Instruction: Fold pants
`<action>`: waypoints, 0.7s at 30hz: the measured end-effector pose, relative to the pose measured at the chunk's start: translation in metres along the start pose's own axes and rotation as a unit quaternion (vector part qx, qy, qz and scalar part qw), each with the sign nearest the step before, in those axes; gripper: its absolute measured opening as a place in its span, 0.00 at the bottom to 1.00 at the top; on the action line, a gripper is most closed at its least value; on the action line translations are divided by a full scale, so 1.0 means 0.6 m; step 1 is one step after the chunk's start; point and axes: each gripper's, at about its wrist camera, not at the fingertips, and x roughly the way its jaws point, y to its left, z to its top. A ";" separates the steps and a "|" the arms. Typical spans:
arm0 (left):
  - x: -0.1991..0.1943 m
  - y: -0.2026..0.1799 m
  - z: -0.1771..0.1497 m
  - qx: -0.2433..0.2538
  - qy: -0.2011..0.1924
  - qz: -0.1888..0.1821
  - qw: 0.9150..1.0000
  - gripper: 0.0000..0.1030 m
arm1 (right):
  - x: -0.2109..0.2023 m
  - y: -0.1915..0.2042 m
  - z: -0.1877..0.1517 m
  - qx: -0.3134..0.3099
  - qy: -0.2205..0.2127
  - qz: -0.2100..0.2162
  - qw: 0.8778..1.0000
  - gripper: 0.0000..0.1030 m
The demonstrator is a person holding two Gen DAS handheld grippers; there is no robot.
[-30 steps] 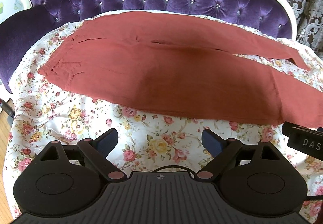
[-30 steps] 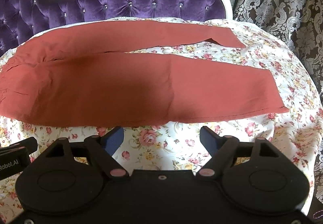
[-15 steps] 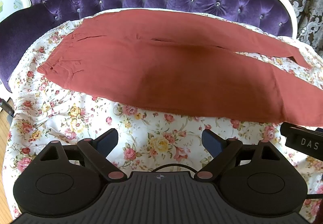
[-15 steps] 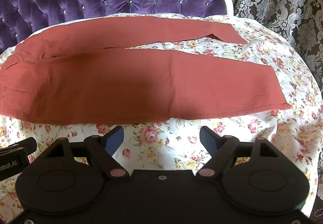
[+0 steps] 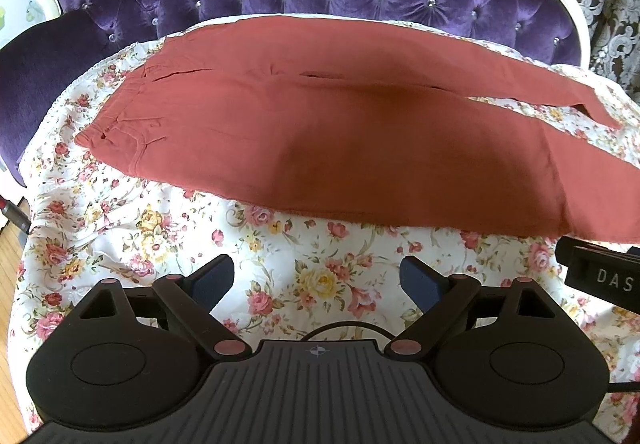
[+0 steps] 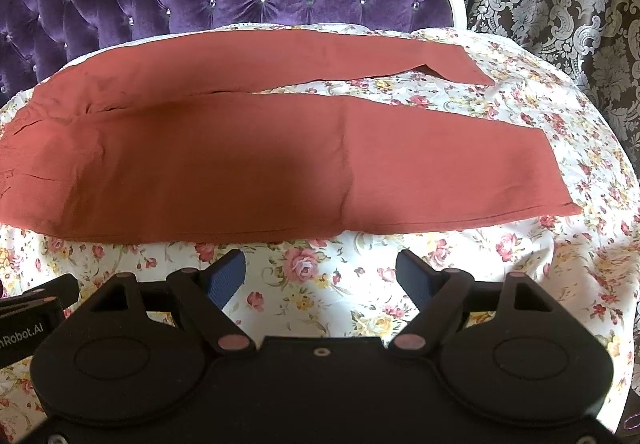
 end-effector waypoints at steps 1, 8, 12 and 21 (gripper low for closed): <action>0.000 -0.001 0.000 0.000 0.000 0.000 1.000 0.88 | 0.000 0.000 0.000 0.000 0.000 0.000 1.000 0.80; 0.000 -0.001 0.001 0.002 0.000 0.000 1.000 0.88 | 0.001 -0.001 -0.001 0.001 0.000 0.002 1.000 0.80; 0.003 -0.003 0.006 0.007 -0.002 0.003 1.000 0.88 | 0.003 -0.002 0.001 0.002 -0.001 0.014 1.000 0.79; 0.026 -0.009 0.079 0.028 -0.030 0.005 0.999 0.86 | 0.044 -0.048 0.059 0.035 -0.007 0.067 0.997 0.67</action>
